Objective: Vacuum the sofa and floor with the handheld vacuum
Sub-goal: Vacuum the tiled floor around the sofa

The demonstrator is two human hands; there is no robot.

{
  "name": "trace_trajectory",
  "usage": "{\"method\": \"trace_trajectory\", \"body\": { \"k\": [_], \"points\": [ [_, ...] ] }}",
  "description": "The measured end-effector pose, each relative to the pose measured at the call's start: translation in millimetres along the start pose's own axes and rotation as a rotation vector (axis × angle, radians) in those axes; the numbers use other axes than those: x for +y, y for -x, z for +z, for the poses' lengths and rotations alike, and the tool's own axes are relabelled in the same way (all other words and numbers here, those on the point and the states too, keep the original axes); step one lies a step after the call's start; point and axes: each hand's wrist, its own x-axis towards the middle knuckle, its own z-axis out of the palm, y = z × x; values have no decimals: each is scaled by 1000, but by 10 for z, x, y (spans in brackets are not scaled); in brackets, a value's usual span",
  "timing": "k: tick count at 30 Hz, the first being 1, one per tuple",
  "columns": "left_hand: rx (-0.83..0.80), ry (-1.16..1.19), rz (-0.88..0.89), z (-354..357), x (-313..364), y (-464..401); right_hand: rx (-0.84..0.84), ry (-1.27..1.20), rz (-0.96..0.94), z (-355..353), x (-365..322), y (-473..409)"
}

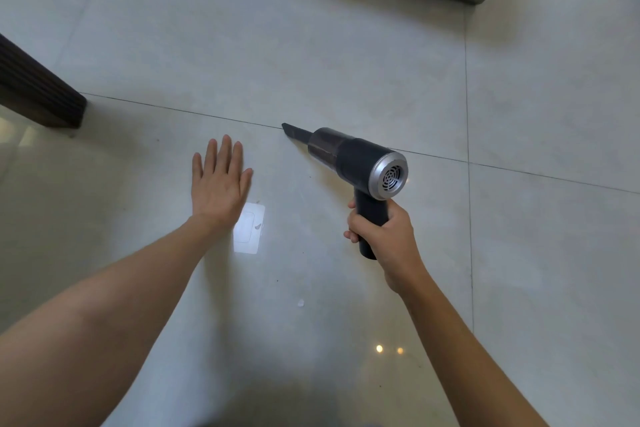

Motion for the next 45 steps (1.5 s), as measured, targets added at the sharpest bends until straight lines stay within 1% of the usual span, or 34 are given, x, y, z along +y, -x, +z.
{"method": "trace_trajectory", "body": {
  "k": [8, 13, 18, 21, 23, 26, 30, 35, 41, 45],
  "points": [
    [-3, -10, 26, -16, -1, -32, -19, -19, -17, 42, -87, -79],
    [-26, -47, 12, -46, 17, -5, -30, -53, -28, -99, -185, -90],
    [-31, -52, 8, -71, 34, -9, -18, -38, -33, -202, -113, -20],
    [14, -15, -23, -100, 37, 45, -29, -38, -33, -140, -28, 177],
    [65, 31, -74, -134, 14, 160, -50, -30, -38, -68, 24, 314],
    [86, 31, -52, -111, -27, 455, -64, -43, -42, 53, 119, 493],
    [80, 58, -64, -92, -98, 912, -69, -64, -15, 199, 214, 792],
    [3, 65, -54, -64, -90, 1405, -72, -19, -6, 271, 302, 1061],
    [11, 67, 11, 178, -134, 1687, -50, 18, 25, 302, 441, 1347],
    [17, 71, 22, 303, -111, 1844, -40, 27, 31, 273, 564, 1509]
  ]
}}
